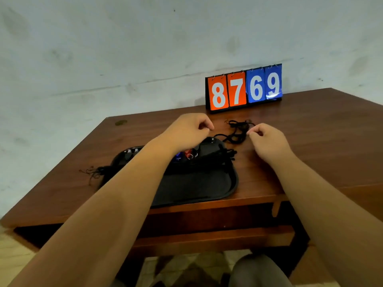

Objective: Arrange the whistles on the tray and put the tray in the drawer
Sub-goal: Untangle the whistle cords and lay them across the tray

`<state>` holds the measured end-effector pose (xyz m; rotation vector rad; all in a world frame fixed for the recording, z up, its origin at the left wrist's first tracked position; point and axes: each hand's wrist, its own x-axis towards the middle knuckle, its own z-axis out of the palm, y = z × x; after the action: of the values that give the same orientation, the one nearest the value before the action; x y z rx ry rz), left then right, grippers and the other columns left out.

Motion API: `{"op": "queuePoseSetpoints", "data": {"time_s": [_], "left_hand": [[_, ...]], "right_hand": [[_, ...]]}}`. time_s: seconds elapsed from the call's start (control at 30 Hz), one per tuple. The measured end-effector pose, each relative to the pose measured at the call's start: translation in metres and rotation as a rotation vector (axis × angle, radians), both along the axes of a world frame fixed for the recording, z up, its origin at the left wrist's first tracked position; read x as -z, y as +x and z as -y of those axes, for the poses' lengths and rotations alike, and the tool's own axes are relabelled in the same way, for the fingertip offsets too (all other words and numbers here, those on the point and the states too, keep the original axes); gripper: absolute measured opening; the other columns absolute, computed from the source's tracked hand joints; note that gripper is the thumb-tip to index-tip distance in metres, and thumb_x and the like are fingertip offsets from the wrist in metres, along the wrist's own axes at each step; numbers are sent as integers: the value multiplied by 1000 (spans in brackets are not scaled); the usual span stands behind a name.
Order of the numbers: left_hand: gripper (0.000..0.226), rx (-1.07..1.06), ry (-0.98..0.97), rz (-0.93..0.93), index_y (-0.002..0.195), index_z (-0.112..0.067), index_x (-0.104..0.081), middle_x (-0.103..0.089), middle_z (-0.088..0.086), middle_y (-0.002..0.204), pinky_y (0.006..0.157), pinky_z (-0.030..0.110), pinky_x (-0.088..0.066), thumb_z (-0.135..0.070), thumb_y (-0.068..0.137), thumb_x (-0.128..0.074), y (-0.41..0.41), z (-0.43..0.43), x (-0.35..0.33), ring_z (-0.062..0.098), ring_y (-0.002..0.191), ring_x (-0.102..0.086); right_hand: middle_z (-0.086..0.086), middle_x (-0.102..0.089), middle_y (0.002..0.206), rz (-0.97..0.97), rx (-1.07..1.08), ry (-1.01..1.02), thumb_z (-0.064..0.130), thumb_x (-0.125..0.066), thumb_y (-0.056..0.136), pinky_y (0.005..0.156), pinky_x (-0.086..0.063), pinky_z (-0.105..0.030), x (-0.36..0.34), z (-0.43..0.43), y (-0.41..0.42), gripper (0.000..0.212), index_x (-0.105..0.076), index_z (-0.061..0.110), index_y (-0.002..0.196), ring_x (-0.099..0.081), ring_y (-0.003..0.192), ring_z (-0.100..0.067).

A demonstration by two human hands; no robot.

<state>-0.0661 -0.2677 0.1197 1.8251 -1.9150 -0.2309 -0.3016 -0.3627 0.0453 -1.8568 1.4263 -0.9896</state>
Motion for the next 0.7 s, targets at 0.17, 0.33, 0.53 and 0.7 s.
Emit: {"op": "queuePoseSetpoints", "data": {"time_s": [0.17,0.33,0.53,0.7], "left_hand": [[29,82,118,35,123,-30,-75,-71,-14,116,93,23,-55,-13,100,-76,-33,51,12,0,102,-66],[37,109,246,315,122,-34,-76,-68,-8,128,91,27,-48,-6,99,-74,-48,94,13,13,115,-65],[9,100,73,141,107,-37,-68,-63,-19,102,76,18,-39,-28,106,-69,-50,106,4,4,99,-59],[8,139,47,79,107,-39,-64,-65,-19,103,81,21,-43,-31,110,-62,-61,102,1,1,98,-58]], "right_hand": [[7,-65,109,21,39,-11,27,-57,107,81,-44,-31,5,12,-1,18,-74,31,106,-62,98,-18],[6,-69,103,53,29,-10,32,-60,105,79,-44,-31,9,16,-1,18,-76,26,104,-64,97,-19],[10,-66,95,100,-98,-29,32,-70,103,74,-47,-29,11,15,-2,22,-71,34,124,-65,89,-12],[5,-67,98,157,-121,-33,35,-76,100,76,-50,-29,9,15,-4,38,-65,37,137,-66,92,-12]]}}
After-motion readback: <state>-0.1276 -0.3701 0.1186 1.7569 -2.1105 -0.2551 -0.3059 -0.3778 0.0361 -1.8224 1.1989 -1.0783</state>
